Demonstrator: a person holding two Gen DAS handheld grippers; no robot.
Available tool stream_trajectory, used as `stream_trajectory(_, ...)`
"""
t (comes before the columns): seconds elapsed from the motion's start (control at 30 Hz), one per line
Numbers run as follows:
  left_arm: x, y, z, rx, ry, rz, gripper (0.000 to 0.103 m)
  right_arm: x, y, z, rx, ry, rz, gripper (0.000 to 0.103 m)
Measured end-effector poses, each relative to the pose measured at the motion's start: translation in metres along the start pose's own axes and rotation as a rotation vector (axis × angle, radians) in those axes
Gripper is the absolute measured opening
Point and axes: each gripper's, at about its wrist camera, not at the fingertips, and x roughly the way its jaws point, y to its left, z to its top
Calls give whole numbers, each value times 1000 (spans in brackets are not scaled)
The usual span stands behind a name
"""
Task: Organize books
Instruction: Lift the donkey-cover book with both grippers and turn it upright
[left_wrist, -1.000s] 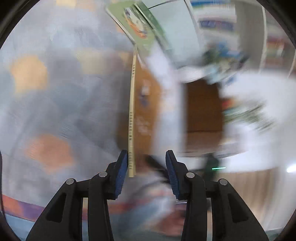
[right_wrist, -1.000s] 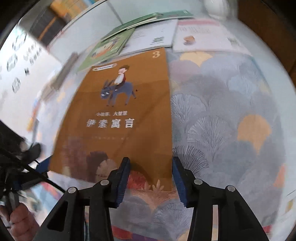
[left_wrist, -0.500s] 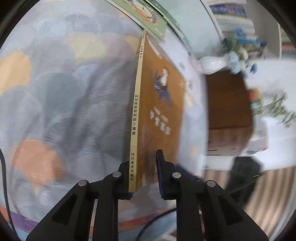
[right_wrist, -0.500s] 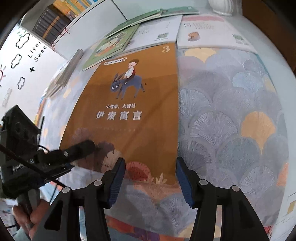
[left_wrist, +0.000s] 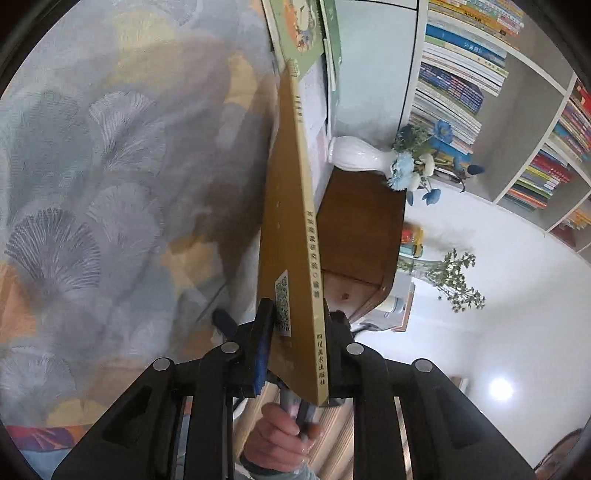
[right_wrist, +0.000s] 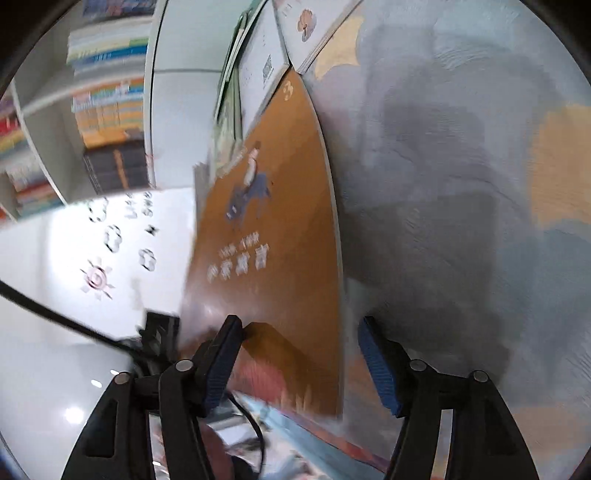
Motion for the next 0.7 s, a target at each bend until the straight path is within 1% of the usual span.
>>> stream_trajectory(0.03, -1, -2, -1, -2, 0, 8, 17, 2, 3, 1, -6, -9, -5, 48)
stream_trajectory(0.07, -2, -2, -1, 1, -2, 30, 17, 3, 7, 1, -23, -14, -26, 45)
stream_trajectory(0.1, -3, -3, -1, 14, -6, 61, 17, 4, 16, 0, -67, -21, -74, 43)
stream_trajectory(0.13, -1, -8, -2, 39, -18, 110, 17, 4, 27, -3, -131, -24, -129, 41)
stream_trajectory(0.17, 0, -15, -3, 93, -31, 191, 17, 6, 38, -8, -207, -24, -198, 40)
stream_trajectory(0.2, 1, -20, -3, 128, -38, 240, 17, 11, 54, -16, -309, -22, -297, 40)
stream_trajectory(0.23, 4, -26, -6, 181, -44, 315, 17, 17, 69, -24, -407, -31, -386, 40)
stream_trajectory(0.3, 12, -41, -13, 292, -44, 462, 17, 27, 93, -44, -569, -54, -520, 40)
stream_trajectory(0.37, 17, -53, -21, 394, -60, 570, 17, 32, 104, -56, -637, -59, -572, 40)
stream_trajectory(0.4, 18, -57, -23, 426, -65, 600, 17, 33, 105, -61, -653, -57, -584, 40)
stream_trajectory(0.43, 16, -60, -26, 446, -66, 604, 17, 34, 106, -63, -664, -51, -588, 40)
stream_trajectory(0.5, 12, -67, -30, 464, -70, 572, 17, 35, 113, -69, -694, -35, -585, 41)
stream_trajectory(0.57, 6, -73, -36, 487, -73, 559, 17, 34, 117, -80, -748, -31, -588, 41)
stream_trajectory(0.7, -10, -83, -49, 559, -78, 592, 17, 48, 143, -100, -867, -20, -607, 42)
